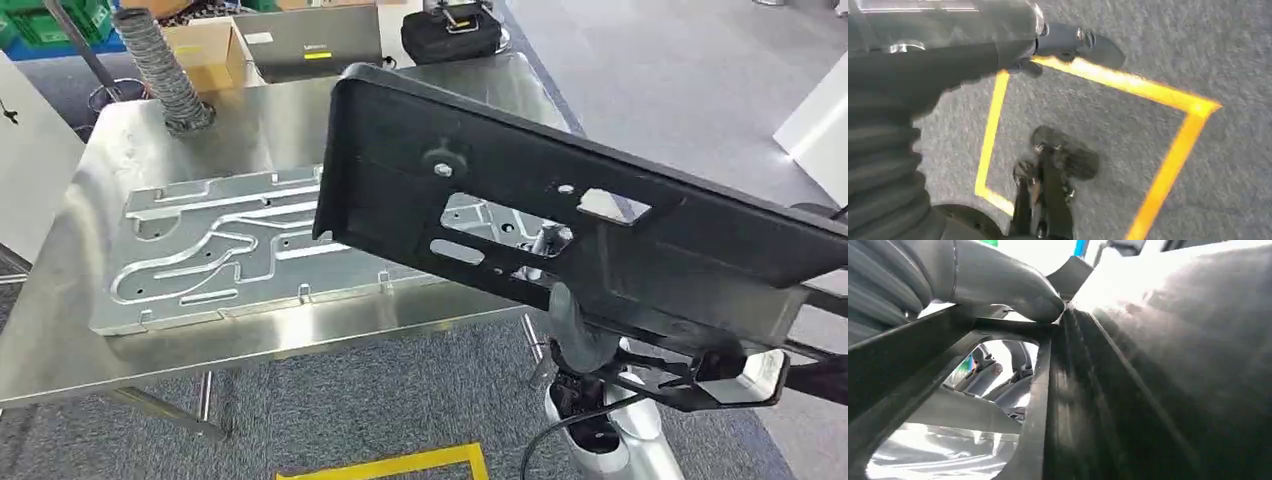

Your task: Take the parts from the cabinet and place them on the table.

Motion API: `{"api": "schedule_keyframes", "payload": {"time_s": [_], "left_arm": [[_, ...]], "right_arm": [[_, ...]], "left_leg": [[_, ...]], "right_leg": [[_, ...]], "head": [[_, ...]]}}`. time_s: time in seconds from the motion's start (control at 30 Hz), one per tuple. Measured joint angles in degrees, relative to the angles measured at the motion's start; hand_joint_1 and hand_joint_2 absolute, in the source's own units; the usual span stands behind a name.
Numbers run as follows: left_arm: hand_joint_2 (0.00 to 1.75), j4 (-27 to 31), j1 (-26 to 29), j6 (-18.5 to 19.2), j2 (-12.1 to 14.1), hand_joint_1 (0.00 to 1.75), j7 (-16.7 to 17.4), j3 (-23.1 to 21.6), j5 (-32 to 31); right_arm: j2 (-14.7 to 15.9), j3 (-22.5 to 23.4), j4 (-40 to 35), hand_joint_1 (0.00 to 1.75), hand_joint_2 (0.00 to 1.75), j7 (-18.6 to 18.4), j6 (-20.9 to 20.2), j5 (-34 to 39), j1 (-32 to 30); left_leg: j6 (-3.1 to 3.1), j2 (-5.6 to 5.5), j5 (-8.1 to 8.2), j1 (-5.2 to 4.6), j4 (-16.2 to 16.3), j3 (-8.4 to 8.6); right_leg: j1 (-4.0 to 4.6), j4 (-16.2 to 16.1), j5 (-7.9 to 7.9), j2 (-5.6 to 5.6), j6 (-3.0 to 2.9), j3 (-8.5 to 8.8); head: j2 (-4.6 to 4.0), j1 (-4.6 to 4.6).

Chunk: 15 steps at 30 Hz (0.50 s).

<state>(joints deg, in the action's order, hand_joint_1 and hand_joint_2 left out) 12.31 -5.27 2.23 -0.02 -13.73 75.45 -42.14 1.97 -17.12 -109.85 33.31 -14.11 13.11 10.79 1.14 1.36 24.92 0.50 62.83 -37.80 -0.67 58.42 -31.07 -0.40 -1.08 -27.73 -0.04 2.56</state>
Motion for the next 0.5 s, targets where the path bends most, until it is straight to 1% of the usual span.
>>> {"api": "schedule_keyframes", "payload": {"time_s": [0.03,0.07,0.1,0.13,0.17,0.2,0.23,0.27,0.3,0.33,0.37,0.4,0.43,0.47,0.5], "left_arm": [[1.75,0.0,0.0,0.0,0.0,0.00,0.0,0.0,0.0],[1.75,0.0,-0.3,0.0,0.0,0.00,0.1,0.0,0.0],[1.75,0.0,-0.4,0.0,-0.1,0.00,0.1,0.0,0.0],[1.75,0.0,-0.3,0.0,-0.1,0.00,0.1,0.0,0.0],[1.75,0.0,-0.2,0.0,-0.2,0.00,0.0,0.0,0.0],[1.75,0.0,-0.2,-0.1,-0.2,0.00,0.0,0.0,-0.1],[1.75,0.0,-0.2,-0.1,-0.3,0.00,0.0,0.0,0.0],[1.75,0.0,-0.3,-0.1,-0.3,0.00,-0.2,0.0,0.0],[1.75,0.0,-0.3,-0.3,-0.4,0.00,-0.3,0.0,0.3],[1.75,0.0,-0.3,-0.5,-0.5,0.00,-0.5,0.1,0.7],[1.75,0.0,-0.1,-0.5,-0.5,0.00,-0.7,0.2,0.7],[1.75,0.0,0.0,-0.5,-0.5,0.00,-0.9,0.2,0.7],[1.75,0.0,0.1,-0.5,-0.5,0.00,-1.1,0.2,0.7],[1.75,0.0,0.1,-0.3,-0.6,0.00,-1.1,0.2,0.7],[1.75,0.0,0.0,-0.1,-0.6,0.00,-1.2,0.2,0.6]], "right_arm": [[0.0,-0.2,0.5,1.75,1.75,-0.8,1.1,-0.4,1.1],[0.0,-0.4,1.0,1.75,1.75,-1.6,2.1,-0.9,2.1],[0.0,-0.6,1.2,1.75,1.75,-2.4,2.7,-1.4,2.7],[-0.1,-0.9,1.2,1.75,1.75,-2.8,3.0,-1.9,3.2],[-0.1,-1.0,1.1,1.75,1.75,-2.9,3.3,-2.7,3.7],[-0.1,-1.2,1.1,1.75,1.75,-3.1,4.2,-4.0,4.1],[-0.1,-1.3,1.0,1.75,1.75,-3.0,5.6,-5.9,4.4],[-0.1,-1.3,0.7,1.75,1.75,-2.6,7.9,-9.0,4.4],[-0.1,-1.3,0.1,1.75,1.75,-2.8,11.7,-14.3,4.3],[-0.1,-1.3,-0.7,1.75,1.75,-4.0,16.0,-20.6,3.9],[-0.1,-1.2,-1.4,1.75,1.75,-6.1,20.5,-26.7,3.9],[0.2,-1.1,-1.4,1.75,1.75,-8.9,24.5,-32.6,4.6],[0.7,-0.5,-1.0,1.75,1.75,-11.6,27.6,-36.6,6.0],[1.2,0.3,-0.1,1.75,1.75,-12.7,29.6,-38.7,7.7],[1.6,1.1,0.8,1.75,1.75,-13.7,31.0,-41.2,9.3]], "left_leg": [[-0.43,1.90,-3.04,-0.29,-2.8,-0.54],[-0.89,1.57,-1.57,-0.80,-3.0,-0.09],[-1.43,1.02,-2.19,-0.84,-3.0,-0.01],[-1.73,0.69,-1.90,-0.70,-3.4,0.11],[-1.95,0.39,-1.86,-0.65,-3.6,0.58],[-2.12,0.04,-1.80,-0.33,-4.1,1.31],[-2.54,-0.12,-1.52,-0.38,-4.3,1.78],[-2.88,-0.31,-1.22,-0.38,-4.3,2.04],[-3.04,-0.52,-0.86,-0.44,-4.3,2.32],[-3.11,-0.70,-0.44,-0.53,-4.3,2.67],[-3.12,-0.85,0.01,-0.59,-4.3,3.14],[-3.11,-0.91,0.45,-0.66,-4.3,3.73],[-3.09,-0.95,0.90,-0.74,-4.3,4.39],[-3.08,-0.95,1.29,-0.83,-4.3,5.09],[-3.03,-0.95,1.68,-0.94,-4.3,5.72]], "right_leg": [[0.09,0.2,-0.60,-0.23,0.28,0.68],[0.31,-0.2,-0.99,-0.08,0.85,0.53],[0.33,-0.6,-1.31,-0.53,1.36,0.80],[0.48,-0.5,-1.20,-0.75,1.64,1.29],[0.45,-1.0,-1.39,-0.84,1.94,1.91],[0.20,-0.2,-1.69,-0.67,2.24,1.80],[0.16,2.3,-1.92,-0.31,2.36,0.65],[0.16,6.4,-3.16,-0.18,2.46,-1.88],[0.14,10.9,-4.97,-0.13,2.56,-4.90],[0.15,14.6,-6.91,-0.09,2.60,-7.74],[0.15,16.6,-7.70,-0.01,2.66,-9.83],[0.16,16.1,-6.70,0.06,2.57,-10.77],[0.15,13.5,-3.96,0.07,2.46,-10.72],[0.16,9.5,-0.15,0.07,2.26,-9.91],[0.40,4.9,4.13,0.07,1.78,-8.82]], "head": [[-0.02,-0.02],[-0.02,-0.02],[0.00,0.00],[-0.02,-0.04],[-0.02,-0.02],[0.00,0.00],[0.00,-0.02],[-0.02,-0.02],[0.00,-0.02],[0.00,-0.02],[-0.02,-0.02],[0.00,-0.02],[0.00,-0.02],[0.00,-0.02],[-0.02,-0.02]]}}
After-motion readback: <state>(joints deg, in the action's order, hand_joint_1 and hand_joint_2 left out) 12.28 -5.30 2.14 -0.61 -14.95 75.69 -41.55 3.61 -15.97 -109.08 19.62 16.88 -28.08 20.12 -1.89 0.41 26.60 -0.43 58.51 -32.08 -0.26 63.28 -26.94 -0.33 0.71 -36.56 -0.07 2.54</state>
